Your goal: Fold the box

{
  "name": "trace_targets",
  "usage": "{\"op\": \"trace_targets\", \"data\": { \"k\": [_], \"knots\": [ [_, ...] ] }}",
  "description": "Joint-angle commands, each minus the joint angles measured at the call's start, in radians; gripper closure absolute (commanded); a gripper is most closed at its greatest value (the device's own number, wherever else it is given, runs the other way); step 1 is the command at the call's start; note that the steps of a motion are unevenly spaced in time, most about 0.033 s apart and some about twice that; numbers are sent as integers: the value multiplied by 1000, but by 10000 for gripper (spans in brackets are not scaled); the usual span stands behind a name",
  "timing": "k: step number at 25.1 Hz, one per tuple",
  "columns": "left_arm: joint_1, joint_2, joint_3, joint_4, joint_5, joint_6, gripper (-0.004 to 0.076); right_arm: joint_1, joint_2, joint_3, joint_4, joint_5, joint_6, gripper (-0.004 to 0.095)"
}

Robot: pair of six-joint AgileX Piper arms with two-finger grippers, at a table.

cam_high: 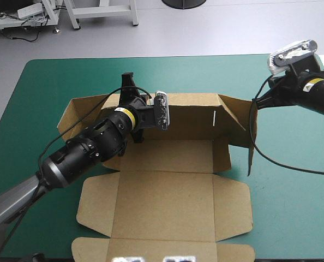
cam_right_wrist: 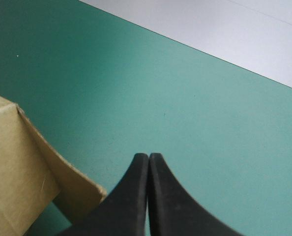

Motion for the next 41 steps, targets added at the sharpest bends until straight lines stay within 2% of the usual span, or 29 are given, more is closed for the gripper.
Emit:
{"op": "trace_targets", "data": {
  "k": [1, 9, 13, 15, 16, 17, 21, 28, 31, 37, 41],
  "knots": [
    [-7, -6, -30, 119, -19, -135, 724, -7, 20, -61, 10, -28, -10, 933],
    [-66, 9, -24, 210, -9, -165, 724, -7, 93, -70, 106, -13, -76, 933],
    [-88, 9, 22, 280, -16, -202, 727, -7, 133, -101, 108, -1, -76, 933],
    [-91, 9, 73, 400, -14, -297, 727, -7, 160, -141, 109, 24, -74, 933],
    [-91, 9, 113, 535, 1, -416, 727, -7, 169, -162, 109, 37, -74, 933],
    [-91, 9, 127, 584, 12, -472, 727, -7, 171, -173, 109, 44, -74, 933],
    [-92, 9, 194, 740, 43, -570, 727, -7, 171, -184, 142, 64, -71, 933],
    [-92, -36, 214, 761, 27, -609, 727, -7, 245, -200, 146, 69, -71, 933],
    [-92, -45, 214, 759, 27, -610, 727, -7, 332, -245, 188, 79, -71, 933],
    [-92, -45, 214, 759, 38, -614, 727, -7, 448, -340, 309, 323, -119, 933],
    [-92, -45, 214, 748, 40, -614, 727, -7, 439, -323, 301, 348, -107, 933]
  ]
}}
